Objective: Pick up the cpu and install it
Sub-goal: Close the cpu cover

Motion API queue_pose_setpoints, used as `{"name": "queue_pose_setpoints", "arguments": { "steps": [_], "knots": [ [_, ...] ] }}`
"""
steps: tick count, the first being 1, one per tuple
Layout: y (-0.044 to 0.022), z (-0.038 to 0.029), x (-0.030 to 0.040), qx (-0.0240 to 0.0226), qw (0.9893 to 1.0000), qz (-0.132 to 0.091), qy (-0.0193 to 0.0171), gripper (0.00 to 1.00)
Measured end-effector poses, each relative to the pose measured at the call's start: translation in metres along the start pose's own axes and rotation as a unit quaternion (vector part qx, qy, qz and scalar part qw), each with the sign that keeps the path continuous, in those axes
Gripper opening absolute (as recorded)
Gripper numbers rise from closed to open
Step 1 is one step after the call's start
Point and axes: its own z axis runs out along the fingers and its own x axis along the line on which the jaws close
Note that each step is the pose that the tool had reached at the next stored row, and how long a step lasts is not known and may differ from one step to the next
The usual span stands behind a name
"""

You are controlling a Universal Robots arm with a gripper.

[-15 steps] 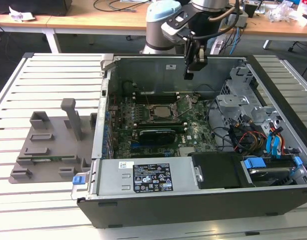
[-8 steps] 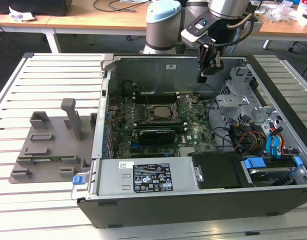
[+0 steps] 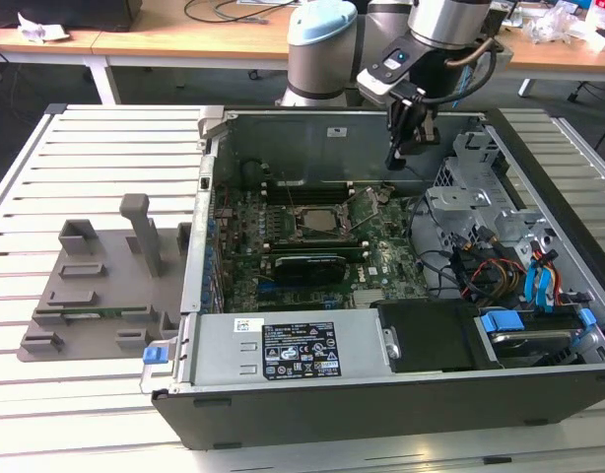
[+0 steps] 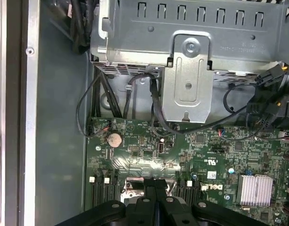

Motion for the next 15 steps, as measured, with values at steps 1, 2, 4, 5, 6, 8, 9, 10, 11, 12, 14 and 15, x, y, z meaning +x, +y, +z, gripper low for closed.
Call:
{"name": "queue_pose_setpoints", "arguments": {
  "steps": [1,2,4,5,6,8,9,10,11,12,14,15],
  "knots": [
    [0.0001,0.0018,0.0,0.0,1.0,0.0,0.0,0.11],
    [0.0002,0.0032,0.0,0.0,1.0,0.0,0.0,0.11],
    [0.0004,0.0061,0.0001,0.0,1.0,0.0,0.0,0.11],
    [0.0005,0.007,0.0001,0.0,1.0,0.0,0.0,0.11],
    [0.0006,0.008,0.0001,0.0,1.0,0.0,0.0,0.11],
    [0.001,0.0131,0.0002,0.0,1.0,0.0,0.0,0.11],
    [0.0011,0.0156,0.0003,0.0,1.0,0.0,0.0,0.11],
    [0.0013,0.0183,0.0003,0.0,1.0,0.0,0.0,0.11],
    [0.0014,0.0198,0.0003,0.0,1.0,0.0,0.0,0.11],
    [0.0015,0.0209,0.0004,0.0,1.0,0.0,0.0001,0.11],
    [0.002,0.0297,0.0005,0.0,1.0,0.0,0.0,0.11],
    [0.003,0.0471,0.0009,0.0,1.0,0.0,0.0,0.11]
  ]
}}
